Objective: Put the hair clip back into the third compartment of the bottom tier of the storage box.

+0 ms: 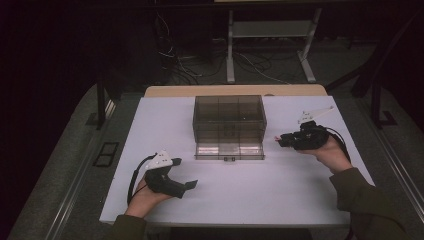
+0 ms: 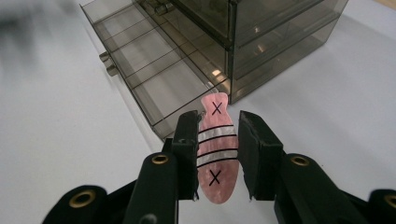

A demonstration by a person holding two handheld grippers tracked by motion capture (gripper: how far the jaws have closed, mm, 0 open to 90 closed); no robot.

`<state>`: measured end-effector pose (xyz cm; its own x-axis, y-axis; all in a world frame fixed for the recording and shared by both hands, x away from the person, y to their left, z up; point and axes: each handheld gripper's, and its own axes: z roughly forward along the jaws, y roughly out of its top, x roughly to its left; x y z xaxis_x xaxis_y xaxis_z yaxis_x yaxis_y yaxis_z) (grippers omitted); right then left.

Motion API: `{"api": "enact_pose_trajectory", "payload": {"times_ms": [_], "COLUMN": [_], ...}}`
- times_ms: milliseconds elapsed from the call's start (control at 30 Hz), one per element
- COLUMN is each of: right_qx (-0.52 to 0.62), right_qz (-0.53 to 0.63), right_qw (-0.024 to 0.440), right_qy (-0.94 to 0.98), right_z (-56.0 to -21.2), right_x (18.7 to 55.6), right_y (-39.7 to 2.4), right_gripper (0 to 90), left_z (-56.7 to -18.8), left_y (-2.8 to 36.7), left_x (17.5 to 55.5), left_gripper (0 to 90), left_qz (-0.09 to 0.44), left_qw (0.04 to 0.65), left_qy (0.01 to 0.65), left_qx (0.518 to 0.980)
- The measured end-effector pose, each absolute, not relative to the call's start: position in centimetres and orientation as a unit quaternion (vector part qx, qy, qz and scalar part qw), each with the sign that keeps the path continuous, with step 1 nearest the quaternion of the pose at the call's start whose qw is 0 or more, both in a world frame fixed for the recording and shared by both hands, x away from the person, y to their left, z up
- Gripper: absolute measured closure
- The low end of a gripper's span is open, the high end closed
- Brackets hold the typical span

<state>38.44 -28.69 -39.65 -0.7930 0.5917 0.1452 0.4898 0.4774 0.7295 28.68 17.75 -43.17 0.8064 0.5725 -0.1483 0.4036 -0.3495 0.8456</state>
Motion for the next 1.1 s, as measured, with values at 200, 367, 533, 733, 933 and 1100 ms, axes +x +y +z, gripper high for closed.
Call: {"api": "enact_pose_trajectory", "payload": {"times_ms": [200, 367, 533, 733, 933, 1100], "right_qx": [0.311, 0.312, 0.313, 0.31, 0.307, 0.3], "right_qz": [0.405, 0.408, 0.409, 0.415, 0.419, 0.42], "right_qw": [0.064, 0.066, 0.073, 0.074, 0.072, 0.071], "right_qy": [0.857, 0.855, 0.854, 0.852, 0.851, 0.853], "right_z": [-39.5, -39.1, -38.8, -38.4, -38.1, -38.1], "right_x": [38.3, 38.2, 38.2, 38.4, 38.6, 38.8], "right_y": [-28.0, -27.5, -26.9, -26.3, -25.4, -24.7], "right_gripper": [67.8, 67.8, 67.8, 67.8, 67.8, 67.8], "left_z": [-43.2, -43.1, -43.0, -42.9, -42.9, -42.9], "left_y": [17.6, 17.6, 17.6, 17.7, 17.8, 17.7], "left_x": [28.6, 28.5, 28.5, 28.5, 28.5, 28.5], "left_gripper": [0.0, 0.0, 0.0, 0.0, 0.0, 0.0], "left_qz": [0.087, 0.087, 0.086, 0.086, 0.086, 0.085], "left_qw": [0.487, 0.49, 0.491, 0.496, 0.497, 0.498], "left_qy": [0.299, 0.301, 0.301, 0.304, 0.306, 0.304], "left_qx": [0.816, 0.813, 0.813, 0.809, 0.807, 0.808]}}
